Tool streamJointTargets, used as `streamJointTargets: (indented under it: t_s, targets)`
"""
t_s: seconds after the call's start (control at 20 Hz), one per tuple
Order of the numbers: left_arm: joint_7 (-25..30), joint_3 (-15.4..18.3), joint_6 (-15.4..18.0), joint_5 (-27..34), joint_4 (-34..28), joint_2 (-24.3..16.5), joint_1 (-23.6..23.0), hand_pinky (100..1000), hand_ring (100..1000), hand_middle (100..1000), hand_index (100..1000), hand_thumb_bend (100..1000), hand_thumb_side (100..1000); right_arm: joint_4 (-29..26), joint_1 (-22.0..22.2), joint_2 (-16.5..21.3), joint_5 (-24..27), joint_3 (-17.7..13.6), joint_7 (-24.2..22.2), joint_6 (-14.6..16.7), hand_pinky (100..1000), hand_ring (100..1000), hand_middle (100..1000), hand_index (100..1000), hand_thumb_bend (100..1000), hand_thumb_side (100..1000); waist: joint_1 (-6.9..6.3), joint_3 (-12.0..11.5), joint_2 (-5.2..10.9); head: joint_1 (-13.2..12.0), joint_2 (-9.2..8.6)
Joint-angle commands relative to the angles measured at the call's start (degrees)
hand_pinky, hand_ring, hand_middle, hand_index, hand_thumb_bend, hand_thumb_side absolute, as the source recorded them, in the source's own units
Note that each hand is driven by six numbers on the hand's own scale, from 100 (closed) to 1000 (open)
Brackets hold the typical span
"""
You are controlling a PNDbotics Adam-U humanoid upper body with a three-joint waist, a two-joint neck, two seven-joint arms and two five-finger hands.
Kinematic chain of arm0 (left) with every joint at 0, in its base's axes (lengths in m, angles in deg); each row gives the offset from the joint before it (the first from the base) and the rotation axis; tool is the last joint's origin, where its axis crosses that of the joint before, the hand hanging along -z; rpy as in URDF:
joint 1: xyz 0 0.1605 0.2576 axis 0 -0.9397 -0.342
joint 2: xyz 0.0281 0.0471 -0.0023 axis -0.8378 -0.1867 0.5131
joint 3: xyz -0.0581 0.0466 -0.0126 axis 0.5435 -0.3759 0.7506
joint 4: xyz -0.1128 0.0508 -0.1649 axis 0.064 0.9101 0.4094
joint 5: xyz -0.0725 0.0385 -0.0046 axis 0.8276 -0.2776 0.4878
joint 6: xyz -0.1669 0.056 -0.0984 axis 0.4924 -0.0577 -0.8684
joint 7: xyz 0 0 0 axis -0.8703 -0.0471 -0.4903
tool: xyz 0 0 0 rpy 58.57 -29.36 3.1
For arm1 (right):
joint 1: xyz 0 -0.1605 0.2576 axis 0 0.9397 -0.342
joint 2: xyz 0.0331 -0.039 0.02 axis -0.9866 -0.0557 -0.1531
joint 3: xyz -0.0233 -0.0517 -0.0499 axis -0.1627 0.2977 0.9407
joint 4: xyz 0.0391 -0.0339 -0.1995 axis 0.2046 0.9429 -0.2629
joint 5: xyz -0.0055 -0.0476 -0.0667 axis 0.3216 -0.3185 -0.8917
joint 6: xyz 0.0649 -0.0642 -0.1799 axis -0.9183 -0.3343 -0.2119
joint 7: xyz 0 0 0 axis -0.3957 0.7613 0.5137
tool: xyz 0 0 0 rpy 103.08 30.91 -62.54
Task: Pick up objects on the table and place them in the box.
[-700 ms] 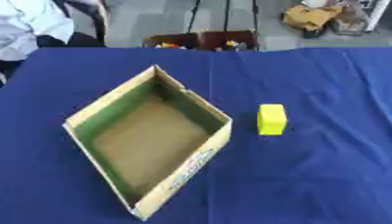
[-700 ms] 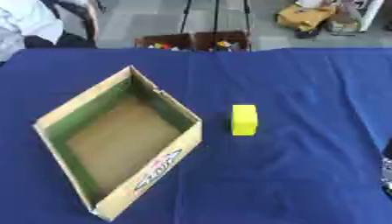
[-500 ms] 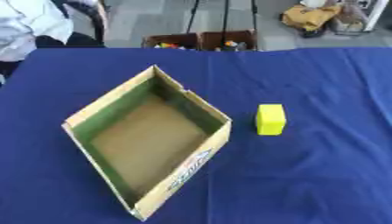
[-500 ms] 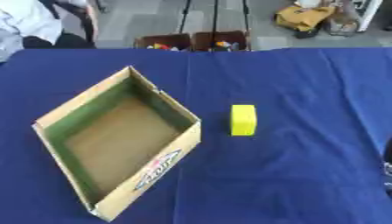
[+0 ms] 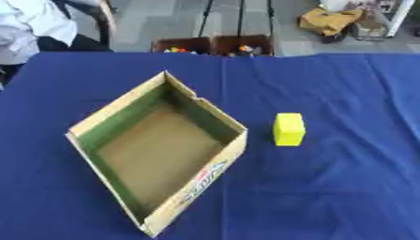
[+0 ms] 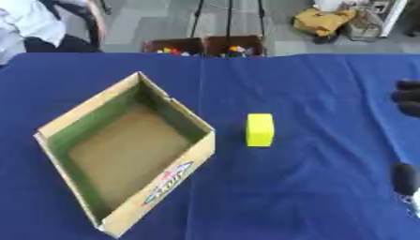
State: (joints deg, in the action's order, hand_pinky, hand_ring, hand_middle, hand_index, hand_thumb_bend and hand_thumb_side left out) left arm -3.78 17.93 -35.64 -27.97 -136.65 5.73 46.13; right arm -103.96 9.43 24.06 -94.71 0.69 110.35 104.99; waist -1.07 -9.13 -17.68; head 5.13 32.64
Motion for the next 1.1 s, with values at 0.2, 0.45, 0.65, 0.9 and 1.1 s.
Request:
streamJointTargets:
  t_s: [0.2, 0.45, 0.65, 0.9, 1.1]
  targets:
    - [0.37, -0.15, 0.01, -0.06, -0.98, -2.32, -0.10, 741, 756, 891, 975, 100, 999, -1.01, -1.16, 8.79, -4.60, 0.23, -1.53, 2.81, 751, 843, 791, 873, 266, 800, 0.74, 0.15, 2.14, 0.51, -0.28]
    - [0.68, -0.28, -0.25, -0.13, -0.98, -2.08, -0.16, 743, 757, 892, 975, 100, 1000, -1.01, -1.65, 14.42, -6.28, 1.00, -5.00, 0.16, 757, 846, 795, 868, 299, 785, 0.62, 0.23, 2.12, 0.95, -0.78]
    - [0.80, -0.38, -0.45, -0.13, -0.98, -1.97, -0.08, 744, 756, 891, 975, 100, 1000, -0.61, -2.33, 19.09, -5.17, 2.08, -7.87, -2.70, 768, 851, 799, 867, 330, 776, 0.59, 0.20, 2.09, 1.29, -1.11]
    - [1.09, -0.59, -0.69, -0.10, -0.98, -1.80, -0.07, 745, 755, 891, 975, 100, 1000, 3.72, -5.45, 23.17, -2.21, 3.12, -11.57, -4.89, 776, 858, 810, 872, 351, 781, 0.58, -0.12, 2.11, 1.85, -1.24]
    - [1.36, -0.79, -0.98, -0.11, -0.98, -1.72, -0.01, 745, 755, 891, 975, 100, 1000, 8.59, -8.76, 24.11, 0.42, 3.80, -14.77, -4.48, 780, 860, 802, 869, 370, 779, 0.71, -0.35, 2.13, 2.21, -1.28]
